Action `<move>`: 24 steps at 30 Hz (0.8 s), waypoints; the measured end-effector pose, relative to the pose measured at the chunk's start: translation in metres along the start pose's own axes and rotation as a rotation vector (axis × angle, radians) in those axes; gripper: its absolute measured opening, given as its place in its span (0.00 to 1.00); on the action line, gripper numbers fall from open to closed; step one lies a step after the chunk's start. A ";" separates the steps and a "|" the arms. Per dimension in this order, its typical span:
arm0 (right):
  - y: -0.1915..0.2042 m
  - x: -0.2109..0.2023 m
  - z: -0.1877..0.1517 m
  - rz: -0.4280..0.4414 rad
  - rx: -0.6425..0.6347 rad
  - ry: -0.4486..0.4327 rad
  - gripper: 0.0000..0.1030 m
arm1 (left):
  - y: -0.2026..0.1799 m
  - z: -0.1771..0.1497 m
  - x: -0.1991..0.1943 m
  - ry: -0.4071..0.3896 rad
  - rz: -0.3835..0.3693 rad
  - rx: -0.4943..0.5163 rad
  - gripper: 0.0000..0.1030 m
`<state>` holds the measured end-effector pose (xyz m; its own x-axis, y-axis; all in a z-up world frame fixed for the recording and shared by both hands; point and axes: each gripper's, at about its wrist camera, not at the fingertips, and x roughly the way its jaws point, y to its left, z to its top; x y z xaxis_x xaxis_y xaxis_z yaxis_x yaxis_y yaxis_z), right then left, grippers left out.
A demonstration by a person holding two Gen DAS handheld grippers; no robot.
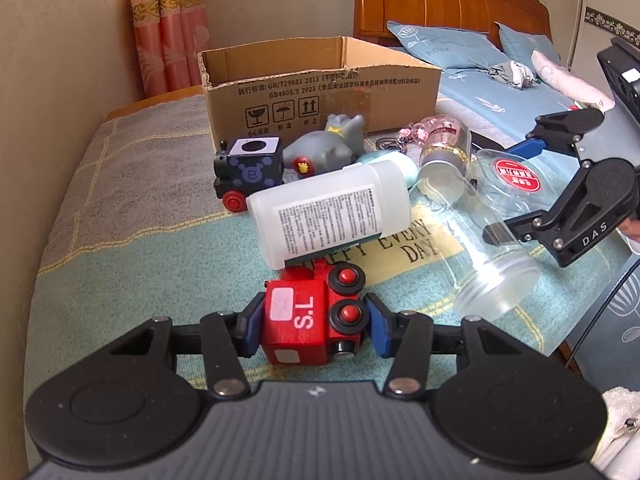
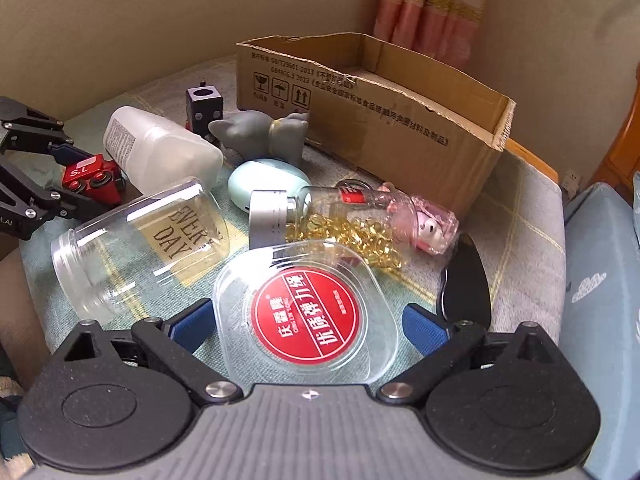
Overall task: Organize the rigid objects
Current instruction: 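Drop the red train in the box with left tool while right tool lifts container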
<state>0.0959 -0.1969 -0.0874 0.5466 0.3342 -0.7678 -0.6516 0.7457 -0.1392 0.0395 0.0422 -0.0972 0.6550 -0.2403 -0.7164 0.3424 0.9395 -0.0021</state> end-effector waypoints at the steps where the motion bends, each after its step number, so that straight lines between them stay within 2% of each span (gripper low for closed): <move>1: 0.001 -0.001 0.001 0.003 -0.005 0.003 0.88 | 0.000 0.001 0.000 0.005 -0.004 0.001 0.47; 3: 0.002 -0.003 0.002 0.004 -0.008 0.007 0.84 | 0.001 0.001 0.000 0.014 -0.010 0.002 0.47; 12: 0.001 -0.015 0.000 -0.004 0.093 0.062 0.84 | 0.005 0.000 -0.012 0.055 -0.003 0.016 0.47; 17: 0.000 -0.028 0.003 -0.003 0.121 0.062 0.84 | 0.012 -0.003 -0.023 0.079 0.016 -0.001 0.47; 24: -0.009 -0.044 0.019 -0.019 0.152 0.037 0.84 | 0.020 0.014 -0.043 0.051 0.057 -0.006 0.47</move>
<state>0.0880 -0.2076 -0.0399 0.5360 0.2999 -0.7891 -0.5528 0.8312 -0.0596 0.0276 0.0679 -0.0567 0.6379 -0.1737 -0.7503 0.3013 0.9529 0.0356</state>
